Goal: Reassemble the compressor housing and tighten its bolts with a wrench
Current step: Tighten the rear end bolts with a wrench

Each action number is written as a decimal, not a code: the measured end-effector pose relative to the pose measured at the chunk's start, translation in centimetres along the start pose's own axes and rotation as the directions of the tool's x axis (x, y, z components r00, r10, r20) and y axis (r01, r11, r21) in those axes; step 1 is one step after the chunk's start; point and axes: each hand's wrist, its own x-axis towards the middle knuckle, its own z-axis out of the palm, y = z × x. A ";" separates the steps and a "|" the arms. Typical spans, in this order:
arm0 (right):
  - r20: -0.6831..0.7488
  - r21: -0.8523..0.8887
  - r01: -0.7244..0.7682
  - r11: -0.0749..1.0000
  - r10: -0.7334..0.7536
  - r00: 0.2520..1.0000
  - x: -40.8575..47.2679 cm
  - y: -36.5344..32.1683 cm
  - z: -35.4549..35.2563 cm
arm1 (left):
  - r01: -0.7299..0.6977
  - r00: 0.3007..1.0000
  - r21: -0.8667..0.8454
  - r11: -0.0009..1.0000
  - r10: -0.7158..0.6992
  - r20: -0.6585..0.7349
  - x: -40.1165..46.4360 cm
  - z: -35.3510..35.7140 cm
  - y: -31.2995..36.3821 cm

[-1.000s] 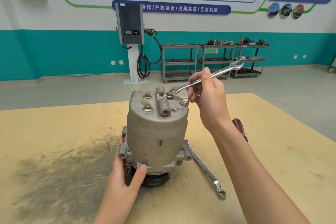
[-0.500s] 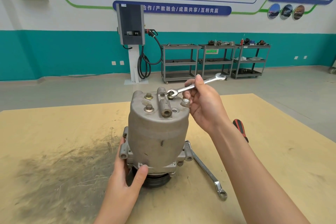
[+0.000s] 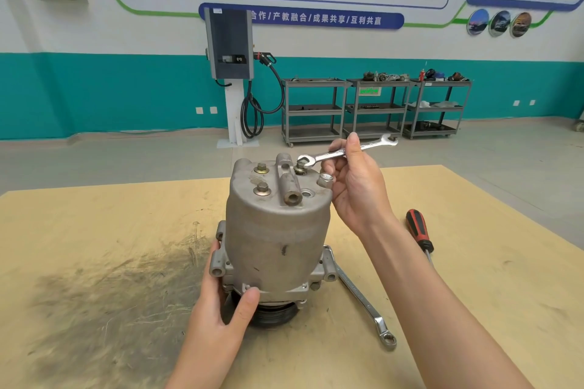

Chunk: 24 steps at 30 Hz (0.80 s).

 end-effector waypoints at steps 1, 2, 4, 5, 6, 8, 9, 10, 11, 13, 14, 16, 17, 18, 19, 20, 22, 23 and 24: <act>-0.001 -0.006 -0.002 1.000 0.002 1.000 0.0 0.0 -0.1 | 0.002 1.000 0.002 1.000 -0.002 -0.001 0.0 0.0 0.1; -0.001 -0.011 -0.003 1.000 0.003 1.000 0.1 0.0 -0.1 | 0.003 1.000 0.004 1.000 -0.003 -0.004 0.0 0.0 0.1; -0.005 -0.011 0.001 1.000 -0.001 1.000 0.1 0.1 -0.2 | 0.006 1.000 0.008 1.000 -0.006 -0.006 -0.1 0.0 0.1; -0.008 -0.010 0.003 1.000 -0.003 1.000 0.2 0.1 -0.2 | 0.014 1.000 0.004 1.000 -0.014 -0.004 -0.1 0.0 0.1; -0.010 -0.010 0.004 1.000 -0.004 1.000 0.2 0.2 -0.2 | 0.025 1.000 0.000 1.000 -0.025 0.001 -0.1 -0.1 0.1; -0.008 -0.011 0.002 1.000 -0.002 1.000 0.2 0.2 -0.3 | 0.028 1.000 0.004 1.000 -0.028 0.005 -0.1 -0.1 0.2; 0.001 -0.005 -0.001 1.000 0.001 1.000 0.2 0.2 -0.3 | 0.020 1.000 0.010 1.000 -0.020 0.002 -0.1 -0.1 0.2; 0.015 0.001 -0.006 1.000 0.006 1.000 0.2 0.2 -0.3 | 0.012 1.000 0.014 1.000 -0.012 -0.001 -0.1 -0.1 0.2; 0.031 0.002 -0.014 1.000 0.014 0.999 0.2 0.1 -0.4 | 0.005 1.000 0.014 1.000 -0.005 -0.003 -0.1 -0.1 0.2; 0.061 -0.010 -0.038 0.999 0.039 0.997 0.2 0.0 -0.5 | 0.005 1.000 0.004 1.000 -0.005 -0.001 0.0 0.0 0.2; 0.071 -0.017 -0.050 0.999 0.051 0.996 0.3 -0.1 -0.6 | 0.009 1.000 -0.006 1.000 -0.008 0.004 0.0 0.0 0.1; 0.074 -0.019 -0.061 0.998 0.062 0.995 0.3 -0.1 -0.8 | 0.012 1.000 -0.024 1.000 -0.012 0.013 0.0 0.0 0.0; 0.067 -0.018 -0.051 0.999 0.052 0.996 0.3 0.0 -0.7 | 0.013 1.000 -0.027 1.000 -0.012 0.017 0.0 0.0 -0.1; 0.056 -0.024 -0.019 1.000 0.020 0.998 0.3 0.2 -0.6 | 0.015 1.000 -0.030 0.999 -0.014 0.018 0.0 0.0 -0.1; 0.045 -0.052 0.046 0.998 -0.043 0.998 0.2 0.4 -0.5 | 0.017 1.000 -0.032 0.999 -0.016 0.019 0.0 0.0 -0.2; 0.037 -0.113 0.144 0.983 -0.141 0.989 0.0 0.5 -0.5 | 0.020 1.000 -0.034 0.999 -0.019 0.019 0.0 -0.1 -0.2; 0.074 -0.306 0.389 0.869 -0.385 0.920 -0.4 0.6 -0.4 | 0.027 0.999 -0.038 0.999 -0.027 0.019 0.0 -0.1 -0.2; 0.119 -0.410 0.498 0.764 -0.497 0.860 -0.7 0.5 -0.3 | 0.029 0.999 -0.039 0.999 -0.029 0.019 0.0 -0.1 -0.2; 0.181 -0.501 0.586 0.637 -0.585 0.790 -1.0 0.2 -0.1 | 0.031 0.999 -0.039 0.999 -0.030 0.018 0.0 -0.1 -0.2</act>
